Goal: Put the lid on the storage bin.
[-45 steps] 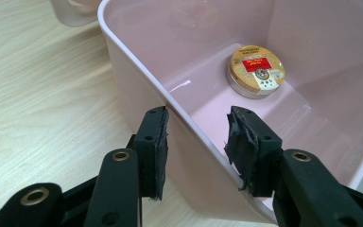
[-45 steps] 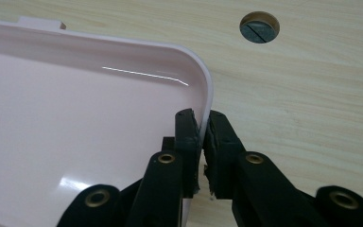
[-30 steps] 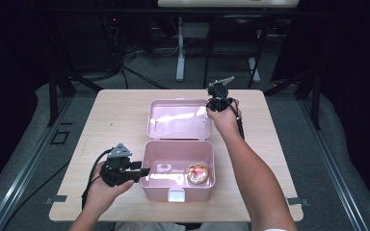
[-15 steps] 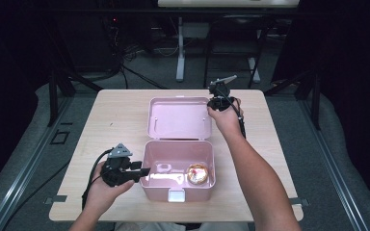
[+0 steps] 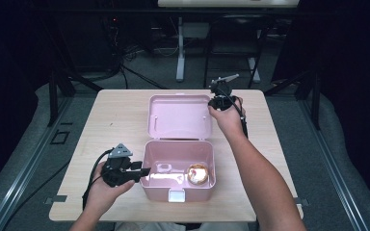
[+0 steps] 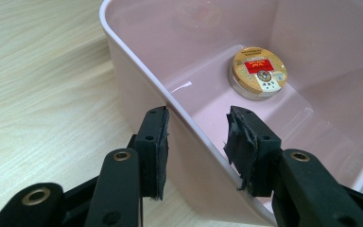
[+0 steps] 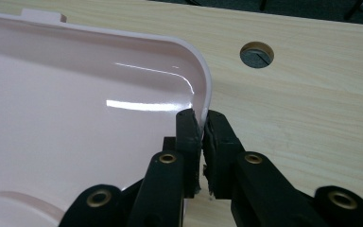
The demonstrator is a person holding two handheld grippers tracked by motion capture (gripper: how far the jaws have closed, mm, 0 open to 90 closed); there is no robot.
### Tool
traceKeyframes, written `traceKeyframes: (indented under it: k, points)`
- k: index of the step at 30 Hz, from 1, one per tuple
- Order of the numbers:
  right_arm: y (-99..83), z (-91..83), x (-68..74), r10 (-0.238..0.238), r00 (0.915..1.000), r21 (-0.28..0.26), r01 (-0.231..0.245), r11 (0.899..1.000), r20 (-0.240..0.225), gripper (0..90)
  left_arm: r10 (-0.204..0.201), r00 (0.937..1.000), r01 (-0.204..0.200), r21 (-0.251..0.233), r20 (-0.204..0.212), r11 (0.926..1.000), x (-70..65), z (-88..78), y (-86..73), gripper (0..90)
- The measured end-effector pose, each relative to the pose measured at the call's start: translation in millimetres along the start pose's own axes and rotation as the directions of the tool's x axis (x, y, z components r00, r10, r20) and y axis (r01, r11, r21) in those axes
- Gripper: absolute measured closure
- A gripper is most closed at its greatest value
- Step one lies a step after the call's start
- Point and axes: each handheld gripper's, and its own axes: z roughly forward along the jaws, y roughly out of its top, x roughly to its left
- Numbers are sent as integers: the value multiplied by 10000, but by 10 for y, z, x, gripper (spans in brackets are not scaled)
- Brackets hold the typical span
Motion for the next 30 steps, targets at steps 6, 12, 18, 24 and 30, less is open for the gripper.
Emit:
traceKeyframes:
  k: [6, 12, 18, 24, 30]
  points:
    - [15, -77, 16, -150, 9999, -105, 150, 9998, -18, 855, -2, 10000, 2, -2, -25, 10000, -4, 1, 0, 587]
    - [19, -137, 24, -136, 9999, -223, 134, 9997, -92, 857, -18, 10000, 18, 11, -33, 10000, -7, 0, 0, 588]
    - [25, -200, 36, -244, 9996, -308, 240, 9992, -130, 858, -38, 10000, 38, 9, -43, 10000, -10, 1, 1, 587]
    - [14, -252, 46, -313, 9994, -401, 307, 9987, -145, 858, -75, 10000, 75, -27, -55, 10000, -9, 3, -1, 586]
    - [9, -326, 64, -472, 9988, -519, 464, 9976, -138, 859, -85, 9999, 85, -1, -84, 10000, -15, 2, 1, 587]
